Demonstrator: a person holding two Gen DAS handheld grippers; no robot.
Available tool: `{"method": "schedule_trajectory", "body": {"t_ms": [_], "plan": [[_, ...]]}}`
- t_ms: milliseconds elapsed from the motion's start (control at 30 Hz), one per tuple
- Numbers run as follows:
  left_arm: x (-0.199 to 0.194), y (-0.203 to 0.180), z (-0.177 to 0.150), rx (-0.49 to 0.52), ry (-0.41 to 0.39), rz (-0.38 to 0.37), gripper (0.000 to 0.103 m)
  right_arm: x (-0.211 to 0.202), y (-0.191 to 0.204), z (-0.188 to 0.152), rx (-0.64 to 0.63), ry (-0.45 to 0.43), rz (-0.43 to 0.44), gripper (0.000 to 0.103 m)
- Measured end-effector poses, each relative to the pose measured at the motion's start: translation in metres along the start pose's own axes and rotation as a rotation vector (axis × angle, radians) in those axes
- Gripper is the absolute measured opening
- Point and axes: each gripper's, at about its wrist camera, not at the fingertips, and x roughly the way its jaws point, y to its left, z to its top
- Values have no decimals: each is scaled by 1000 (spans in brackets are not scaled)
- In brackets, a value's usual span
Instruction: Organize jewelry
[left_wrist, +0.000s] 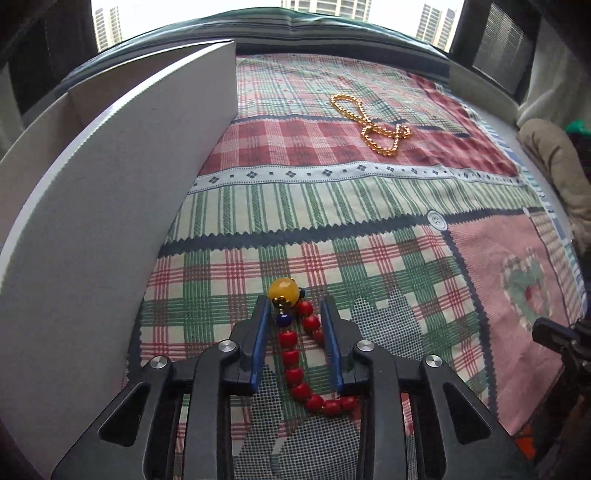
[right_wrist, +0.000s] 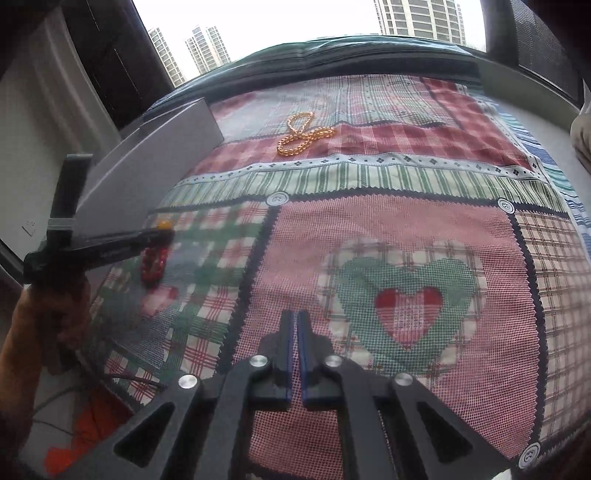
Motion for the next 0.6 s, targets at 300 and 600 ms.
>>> {"method": "schedule_trajectory", "body": {"t_ms": [300, 600], "plan": [[-29, 20, 4, -89, -18, -158, 63, -11, 6, 3, 20, -38, -36, 72], [-19, 21, 6, 5, 58, -173, 59, -16, -3, -6, 72, -39, -23, 72]]}}
